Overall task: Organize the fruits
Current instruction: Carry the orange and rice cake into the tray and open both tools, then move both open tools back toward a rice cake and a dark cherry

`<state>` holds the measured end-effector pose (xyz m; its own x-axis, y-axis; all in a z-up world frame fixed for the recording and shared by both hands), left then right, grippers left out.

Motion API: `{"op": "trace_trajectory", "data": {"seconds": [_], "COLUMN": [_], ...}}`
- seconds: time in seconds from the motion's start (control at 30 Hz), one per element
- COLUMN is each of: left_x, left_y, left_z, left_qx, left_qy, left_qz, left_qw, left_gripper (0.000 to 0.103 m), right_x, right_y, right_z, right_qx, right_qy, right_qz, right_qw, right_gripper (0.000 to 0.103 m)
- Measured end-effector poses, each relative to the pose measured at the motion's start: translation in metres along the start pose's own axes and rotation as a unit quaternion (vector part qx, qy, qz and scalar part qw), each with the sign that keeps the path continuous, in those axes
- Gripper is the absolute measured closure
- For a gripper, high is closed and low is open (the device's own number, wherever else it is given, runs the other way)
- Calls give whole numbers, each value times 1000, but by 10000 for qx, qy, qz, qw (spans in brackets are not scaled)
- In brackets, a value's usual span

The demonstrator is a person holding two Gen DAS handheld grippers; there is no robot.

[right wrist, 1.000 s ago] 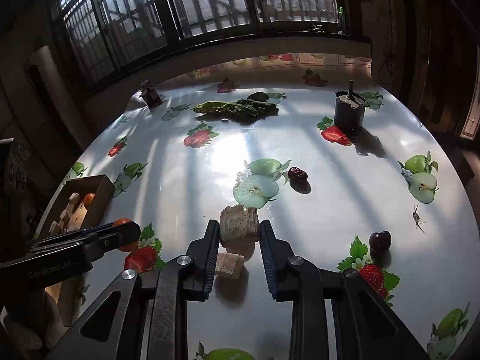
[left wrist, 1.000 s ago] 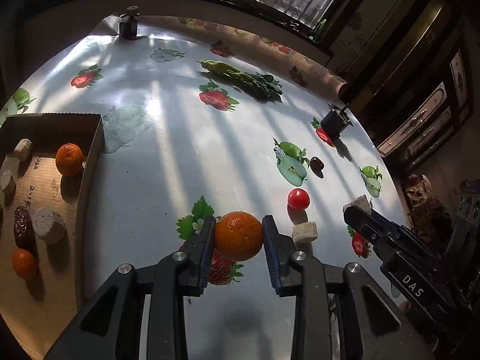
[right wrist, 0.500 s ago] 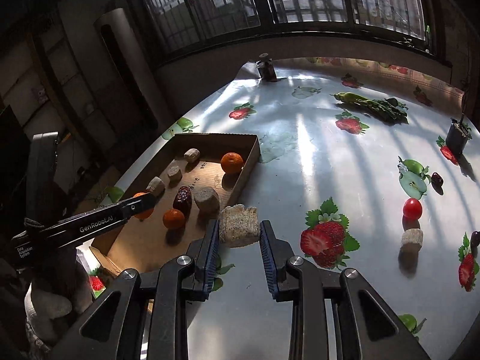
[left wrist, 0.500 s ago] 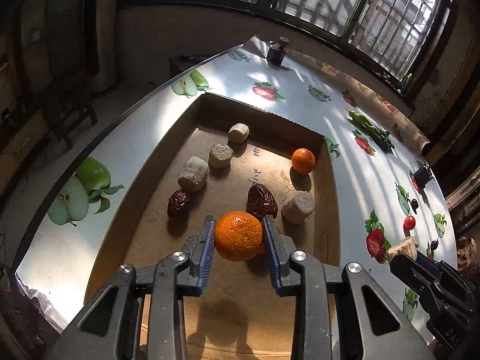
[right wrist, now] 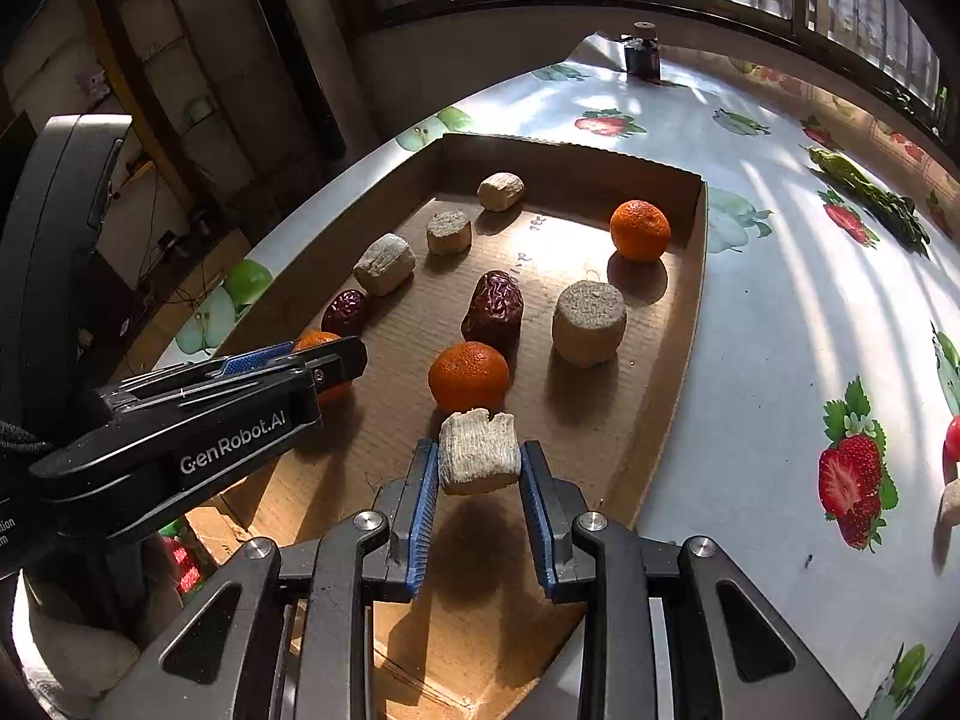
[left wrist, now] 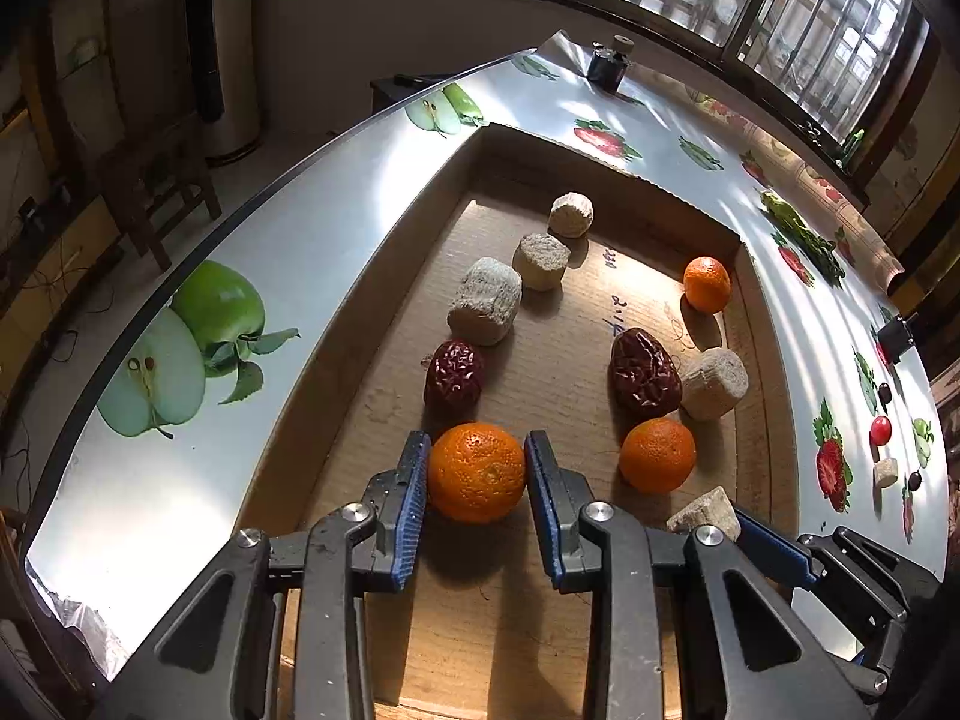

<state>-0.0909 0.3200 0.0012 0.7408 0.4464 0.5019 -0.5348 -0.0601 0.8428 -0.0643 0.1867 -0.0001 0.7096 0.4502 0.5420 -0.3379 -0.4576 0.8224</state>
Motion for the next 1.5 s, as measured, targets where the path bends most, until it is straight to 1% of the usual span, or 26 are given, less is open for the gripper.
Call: {"op": "trace_trajectory", "data": {"seconds": [0.1,0.17,0.2,0.3,0.4,0.47,0.53,0.67,0.73,0.77,0.8,0.83,0.9,1.0,1.13,1.27,1.5], "left_x": [0,1,2,2,3,4,6,7,5,3,1,-1,-6,-14,-23,-27,-33], "left_y": [0,-1,0,5,15,24,35,57,65,70,73,77,83,88,92,93,93], "left_z": [-3,-3,-3,-1,2,5,6,14,23,30,37,44,60,82,103,117,136], "left_qx": [-20,-51,-87,-136,-219,-261,-289,-284,-210,-116,-24,59,186,231,313,333,353], "left_qy": [38,52,68,62,44,33,40,-26,-150,-250,-378,-512,-755,-1092,-1352,-1479,-1628], "left_qz": [10,31,40,88,190,291,427,714,841,926,1006,1074,1202,1306,1389,1375,1333], "left_qw": [10000,10000,9999,9998,9996,9992,9987,9970,9961,9953,9942,9929,9897,9851,9805,9788,9770], "left_gripper": [71,67,64,62,59,58,52,49,44,42,38,31,23,22,22,22,22], "right_x": [0,0,1,4,4,4,6,5,1,-1,-5,-8,-16,-27,-37,-47,-57], "right_y": [-7,-8,-9,-11,-9,-4,5,34,49,56,62,68,79,91,107,118,122], "right_z": [-4,-5,-5,-5,-6,-6,-5,3,10,15,20,25,36,53,76,93,107], "right_qx": [-67,-113,-142,-282,-238,-189,-201,-205,-204,-208,-216,-232,-290,-331,-416,-433,-370], "right_qy": [72,100,104,143,128,116,72,-132,-339,-451,-554,-658,-856,-1145,-1456,-1673,-1806], "right_qz": [-42,-4,22,62,105,188,327,678,842,909,967,1028,1119,1191,1308,1396,1403], "right_qw": [9999,9999,9998,9995,9996,9996,9992,9974,9957,9946,9935,9923,9896,9857,9798,9750,9728], "right_gripper": [73,73,73,73,73,72,72,69,64,64,63,63,63,63,63,63,63]}}
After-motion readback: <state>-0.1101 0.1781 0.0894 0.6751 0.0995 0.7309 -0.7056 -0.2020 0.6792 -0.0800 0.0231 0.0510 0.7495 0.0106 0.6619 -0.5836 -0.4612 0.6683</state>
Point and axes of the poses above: each gripper's, at about its wrist camera, not at the fingertips, and y roughly against the way its jaws point, z to its right, x to its top, the point moved 3 cm from there along -y, roughly the way its jaws point
